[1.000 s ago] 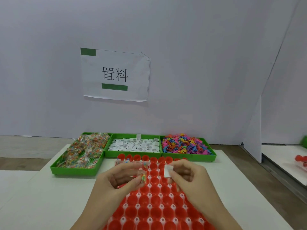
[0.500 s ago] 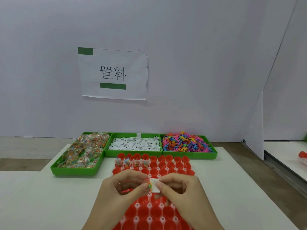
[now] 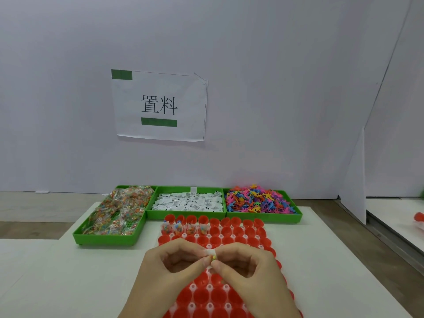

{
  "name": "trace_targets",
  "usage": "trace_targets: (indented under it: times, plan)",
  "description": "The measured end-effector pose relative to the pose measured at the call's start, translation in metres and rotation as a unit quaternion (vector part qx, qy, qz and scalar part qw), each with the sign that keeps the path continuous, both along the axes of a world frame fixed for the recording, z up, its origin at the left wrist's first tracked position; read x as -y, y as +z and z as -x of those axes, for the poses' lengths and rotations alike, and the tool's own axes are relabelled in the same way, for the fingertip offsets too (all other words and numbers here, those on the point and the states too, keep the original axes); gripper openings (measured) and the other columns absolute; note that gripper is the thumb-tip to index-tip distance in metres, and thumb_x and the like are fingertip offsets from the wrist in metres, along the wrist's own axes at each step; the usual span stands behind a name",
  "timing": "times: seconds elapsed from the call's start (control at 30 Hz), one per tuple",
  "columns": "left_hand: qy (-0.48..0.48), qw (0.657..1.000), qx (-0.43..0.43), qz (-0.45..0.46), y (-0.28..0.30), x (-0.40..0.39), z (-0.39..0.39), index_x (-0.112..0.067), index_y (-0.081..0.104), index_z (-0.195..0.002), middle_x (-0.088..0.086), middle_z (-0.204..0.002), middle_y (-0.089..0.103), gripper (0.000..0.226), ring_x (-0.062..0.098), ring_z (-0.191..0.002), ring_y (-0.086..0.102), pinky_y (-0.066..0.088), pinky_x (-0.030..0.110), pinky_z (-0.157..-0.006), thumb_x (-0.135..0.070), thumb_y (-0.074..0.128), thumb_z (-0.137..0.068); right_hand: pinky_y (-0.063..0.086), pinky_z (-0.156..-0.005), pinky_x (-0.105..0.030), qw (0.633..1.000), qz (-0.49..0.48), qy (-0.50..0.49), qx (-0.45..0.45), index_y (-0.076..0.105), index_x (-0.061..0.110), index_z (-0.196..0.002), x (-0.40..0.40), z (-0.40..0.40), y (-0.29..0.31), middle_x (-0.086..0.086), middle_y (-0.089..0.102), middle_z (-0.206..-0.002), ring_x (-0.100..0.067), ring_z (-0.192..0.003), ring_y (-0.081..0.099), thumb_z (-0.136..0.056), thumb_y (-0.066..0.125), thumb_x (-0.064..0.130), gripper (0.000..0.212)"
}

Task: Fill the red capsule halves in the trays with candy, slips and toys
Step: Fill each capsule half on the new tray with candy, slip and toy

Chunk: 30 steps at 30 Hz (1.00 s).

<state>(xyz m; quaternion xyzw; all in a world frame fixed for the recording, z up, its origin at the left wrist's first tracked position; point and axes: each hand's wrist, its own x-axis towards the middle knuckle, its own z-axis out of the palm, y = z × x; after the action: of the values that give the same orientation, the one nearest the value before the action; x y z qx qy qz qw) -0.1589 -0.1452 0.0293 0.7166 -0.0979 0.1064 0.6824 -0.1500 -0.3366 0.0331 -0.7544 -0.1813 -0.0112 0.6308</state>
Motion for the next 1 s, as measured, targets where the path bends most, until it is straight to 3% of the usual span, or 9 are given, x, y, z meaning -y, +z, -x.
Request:
trace_targets:
  times: [0.13,0.27,0.4,0.5,0.63,0.77,0.83,1.0]
  plan:
    - [-0.017,1.000,0.012,0.011,0.004,-0.004,0.001,-0.025,0.080,-0.096,0.014,-0.089,0.079,0.028,0.027,-0.084,0.077,0.062,0.027,-0.077,-0.016,0.087,-0.070,0.061,-0.076,-0.027,1.000,-0.009,0.000,0.010,0.078,0.033,-0.092,-0.002,0.001,0.002,0.001,0.080,-0.089,-0.018,-0.085,0.077,-0.087,0.080,0.013,0.021]
    - [-0.008,1.000,0.017,-0.015,0.005,-0.006,0.001,-0.021,0.084,-0.088,0.010,-0.086,0.080,0.015,0.022,-0.084,0.078,0.062,0.024,-0.078,-0.015,0.084,-0.074,0.062,-0.078,-0.032,0.999,0.039,0.024,0.025,0.077,0.033,-0.094,-0.002,-0.007,0.010,0.002,0.080,-0.087,-0.018,-0.080,0.077,-0.087,0.080,0.024,0.011]
    - [0.030,0.999,0.014,0.002,0.008,-0.014,-0.004,-0.019,0.084,-0.085,0.011,-0.083,0.079,0.013,0.024,-0.080,0.078,0.061,0.022,-0.075,-0.011,0.083,-0.075,0.060,-0.073,-0.023,0.983,0.144,0.103,0.047,0.077,0.033,-0.102,0.002,-0.042,0.038,0.006,0.079,-0.091,-0.011,-0.080,0.075,-0.092,0.073,0.040,0.013]
    - [0.064,0.998,0.005,0.011,0.009,-0.021,-0.008,-0.021,0.084,-0.082,0.008,-0.086,0.079,0.011,0.024,-0.077,0.078,0.061,0.021,-0.070,-0.018,0.084,-0.072,0.061,-0.074,-0.027,0.963,0.254,0.025,0.091,0.075,0.026,-0.108,0.010,-0.102,0.053,0.006,0.078,-0.087,-0.009,-0.078,0.075,-0.098,0.066,0.028,0.014]
    - [0.091,0.996,-0.014,0.015,0.005,-0.033,-0.014,-0.024,0.083,-0.092,0.010,-0.094,0.078,0.019,0.027,-0.083,0.077,0.063,0.028,-0.076,-0.013,0.085,-0.077,0.058,-0.071,-0.030,0.894,0.427,-0.078,0.111,0.077,0.019,-0.108,0.021,-0.185,0.048,-0.004,0.076,-0.098,-0.018,-0.072,0.070,-0.099,0.060,0.006,0.023]
    - [0.098,0.995,-0.003,0.021,0.002,-0.040,-0.019,-0.025,0.083,-0.091,0.008,-0.094,0.078,0.022,0.023,-0.082,0.077,0.062,0.024,-0.078,-0.013,0.085,-0.073,0.057,-0.078,-0.035,0.851,0.510,-0.027,0.124,0.080,0.016,-0.104,0.026,-0.225,0.018,-0.006,0.076,-0.103,-0.020,-0.087,0.072,-0.092,0.058,-0.008,0.035]
    - [0.104,0.994,0.001,0.023,0.002,-0.041,-0.021,-0.023,0.084,-0.089,0.007,-0.095,0.078,0.021,0.022,-0.081,0.077,0.062,0.023,-0.078,-0.011,0.084,-0.073,0.056,-0.085,-0.031,0.835,0.531,-0.021,0.144,0.080,0.017,-0.108,0.025,-0.233,0.005,-0.004,0.076,-0.110,-0.016,-0.096,0.071,-0.091,0.062,-0.006,0.033]
    - [0.097,0.995,0.000,0.016,0.000,-0.042,-0.024,-0.023,0.083,-0.085,0.006,-0.096,0.078,0.023,0.024,-0.078,0.077,0.059,0.018,-0.073,-0.001,0.083,-0.077,0.058,-0.090,-0.032,0.822,0.548,-0.009,0.151,0.079,0.018,-0.110,0.025,-0.245,0.002,-0.001,0.075,-0.113,-0.013,-0.096,0.070,-0.092,0.067,0.000,0.028]
